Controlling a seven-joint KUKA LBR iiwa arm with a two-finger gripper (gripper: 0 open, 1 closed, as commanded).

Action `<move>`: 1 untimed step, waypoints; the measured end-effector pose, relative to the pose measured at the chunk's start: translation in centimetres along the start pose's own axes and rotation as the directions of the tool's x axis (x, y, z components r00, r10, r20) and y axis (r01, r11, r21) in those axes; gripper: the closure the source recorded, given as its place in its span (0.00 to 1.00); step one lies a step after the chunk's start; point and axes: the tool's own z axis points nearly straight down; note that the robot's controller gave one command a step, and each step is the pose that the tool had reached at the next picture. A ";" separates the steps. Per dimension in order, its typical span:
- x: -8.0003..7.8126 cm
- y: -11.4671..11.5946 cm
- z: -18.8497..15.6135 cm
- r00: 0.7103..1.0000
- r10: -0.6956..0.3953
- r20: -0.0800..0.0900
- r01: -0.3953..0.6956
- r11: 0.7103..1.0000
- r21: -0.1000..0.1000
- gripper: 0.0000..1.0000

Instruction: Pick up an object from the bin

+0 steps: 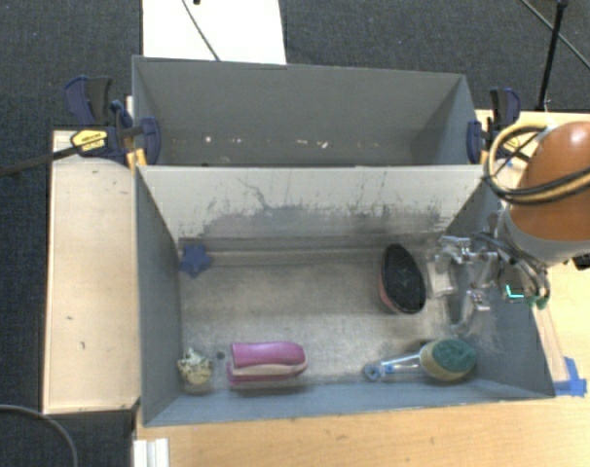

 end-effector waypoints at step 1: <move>-3.1 4.6 6.5 0.990 -0.140 0.021 0.140 0.990 0.002 0.00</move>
Offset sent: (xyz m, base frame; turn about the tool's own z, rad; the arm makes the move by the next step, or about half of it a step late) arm 0.0257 0.0437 -0.0673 -0.1439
